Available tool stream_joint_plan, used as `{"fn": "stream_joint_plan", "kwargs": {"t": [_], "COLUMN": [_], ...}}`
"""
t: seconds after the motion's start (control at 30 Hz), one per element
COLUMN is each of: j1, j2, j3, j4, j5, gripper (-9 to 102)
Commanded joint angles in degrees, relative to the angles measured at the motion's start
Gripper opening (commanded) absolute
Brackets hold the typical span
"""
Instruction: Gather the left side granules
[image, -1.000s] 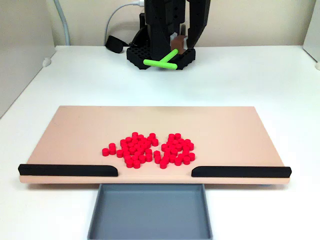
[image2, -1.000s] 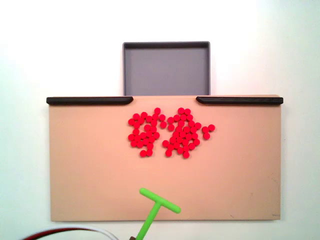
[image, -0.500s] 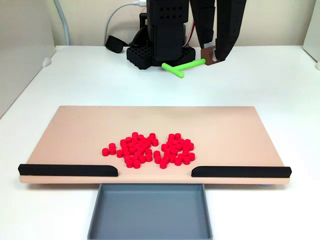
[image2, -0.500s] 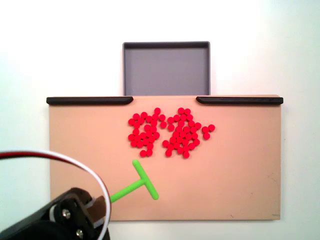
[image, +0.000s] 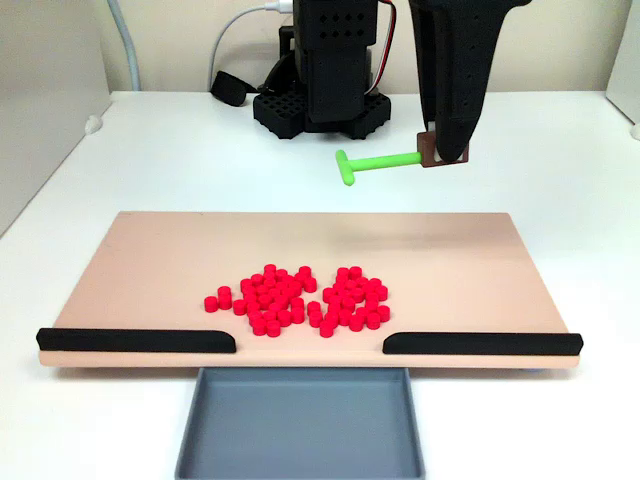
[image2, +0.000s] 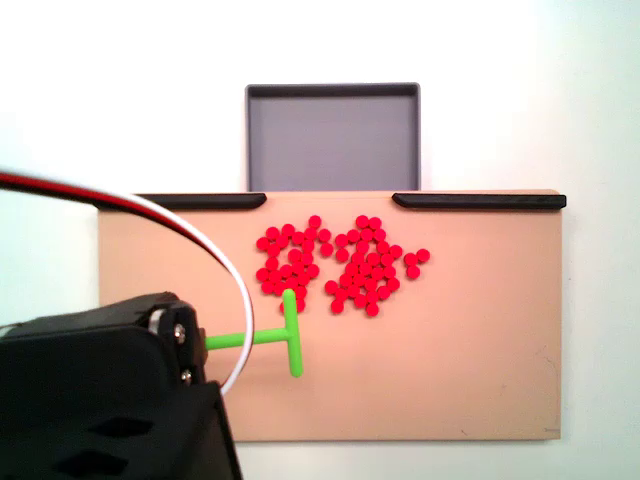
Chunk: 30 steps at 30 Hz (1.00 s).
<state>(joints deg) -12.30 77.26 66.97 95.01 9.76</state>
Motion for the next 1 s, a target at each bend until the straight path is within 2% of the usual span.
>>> {"fn": "stream_joint_plan", "kwargs": {"t": [0.0,0.77,0.97], "j1": [-1.6,-5.9,-6.6], "j2": [-0.4,-15.6,-18.4], "j3": [-2.0,-19.0,-19.2], "j4": [-0.3,0.4,0.4], "j5": [1.8,9.4,9.9], "gripper": [0,0,0]}}
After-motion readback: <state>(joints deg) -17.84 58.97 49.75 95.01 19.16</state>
